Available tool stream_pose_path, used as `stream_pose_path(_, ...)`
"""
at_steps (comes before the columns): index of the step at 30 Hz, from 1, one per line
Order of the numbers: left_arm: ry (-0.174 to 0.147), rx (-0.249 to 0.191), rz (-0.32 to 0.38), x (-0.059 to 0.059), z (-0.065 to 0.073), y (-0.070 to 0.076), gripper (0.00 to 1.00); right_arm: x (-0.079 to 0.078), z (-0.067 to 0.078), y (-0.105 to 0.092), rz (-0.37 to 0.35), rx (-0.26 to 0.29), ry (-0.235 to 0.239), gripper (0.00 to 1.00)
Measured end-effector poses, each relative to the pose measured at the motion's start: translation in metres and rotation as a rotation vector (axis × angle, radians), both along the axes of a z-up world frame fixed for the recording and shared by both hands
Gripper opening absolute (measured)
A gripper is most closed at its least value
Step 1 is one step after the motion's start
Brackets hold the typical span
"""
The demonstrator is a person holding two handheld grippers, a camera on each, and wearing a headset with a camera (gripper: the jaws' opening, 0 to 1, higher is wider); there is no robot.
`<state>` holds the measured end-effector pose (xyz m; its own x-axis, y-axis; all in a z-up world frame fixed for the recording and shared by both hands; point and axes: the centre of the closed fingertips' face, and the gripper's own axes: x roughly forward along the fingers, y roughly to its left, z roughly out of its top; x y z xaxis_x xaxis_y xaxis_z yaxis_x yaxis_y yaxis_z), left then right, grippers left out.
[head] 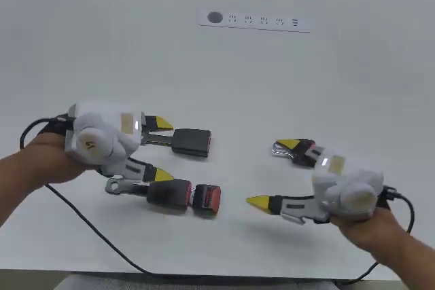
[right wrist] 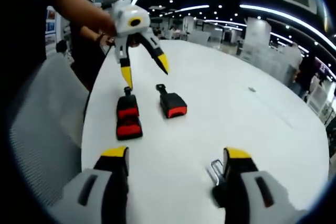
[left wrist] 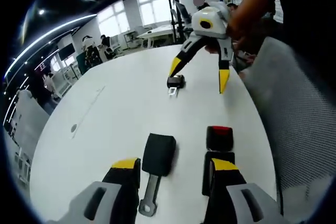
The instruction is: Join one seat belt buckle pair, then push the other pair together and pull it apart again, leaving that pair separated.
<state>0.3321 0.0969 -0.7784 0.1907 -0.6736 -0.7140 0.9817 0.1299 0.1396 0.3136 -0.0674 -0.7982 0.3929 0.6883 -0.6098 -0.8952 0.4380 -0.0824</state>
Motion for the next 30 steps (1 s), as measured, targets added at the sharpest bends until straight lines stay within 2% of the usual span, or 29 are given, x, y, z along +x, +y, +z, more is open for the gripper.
stream_pose_path(2, -0.005, 0.004, 0.002, 0.012, -0.001, -0.003, 0.55, 0.009, -0.003, -0.019, 0.000, -0.025, 0.023, 0.74)
stream_pose_path(5, -0.006, 0.013, 0.018, 0.026, -0.008, -0.008, 0.54, 0.023, -0.004, -0.041, -0.031, -0.023, 0.058, 0.73)
stream_pose_path(10, 0.033, 0.052, -0.027, 0.030, -0.026, -0.018, 0.54, 0.037, -0.011, -0.065, -0.018, -0.045, 0.083, 0.73)
stream_pose_path(11, 0.042, 0.057, -0.032, 0.031, -0.031, -0.020, 0.54, 0.037, -0.017, -0.069, 0.000, -0.056, 0.111, 0.73)
stream_pose_path(13, 0.065, 0.093, -0.059, 0.028, -0.043, -0.019, 0.54, 0.035, -0.024, -0.070, 0.022, -0.064, 0.142, 0.73)
stream_pose_path(15, 0.066, 0.120, -0.073, 0.029, -0.050, -0.017, 0.54, 0.035, -0.030, -0.071, 0.044, -0.084, 0.153, 0.73)
stream_pose_path(18, 0.080, 0.109, -0.057, 0.033, -0.054, -0.017, 0.54, 0.038, -0.039, -0.072, 0.061, -0.102, 0.175, 0.72)
stream_pose_path(20, 0.060, 0.155, -0.084, 0.034, -0.061, -0.014, 0.54, 0.040, -0.041, -0.071, 0.066, -0.096, 0.187, 0.70)
stream_pose_path(23, 0.096, 0.127, -0.059, 0.036, -0.065, -0.018, 0.53, 0.039, -0.046, -0.069, 0.094, -0.106, 0.204, 0.66)
stream_pose_path(26, 0.102, 0.147, -0.082, 0.036, -0.070, -0.018, 0.52, 0.038, -0.051, -0.072, 0.109, -0.125, 0.216, 0.65)
stream_pose_path(27, 0.110, 0.121, -0.080, 0.036, -0.068, -0.022, 0.51, 0.037, -0.050, -0.073, 0.134, -0.126, 0.209, 0.65)
stream_pose_path(29, 0.130, 0.126, -0.078, 0.037, -0.069, -0.022, 0.50, 0.041, -0.047, -0.070, 0.114, -0.076, 0.227, 0.63)
stream_pose_path(30, 0.141, 0.124, -0.073, 0.037, -0.069, -0.021, 0.50, 0.040, -0.047, -0.071, 0.124, -0.077, 0.227, 0.62)
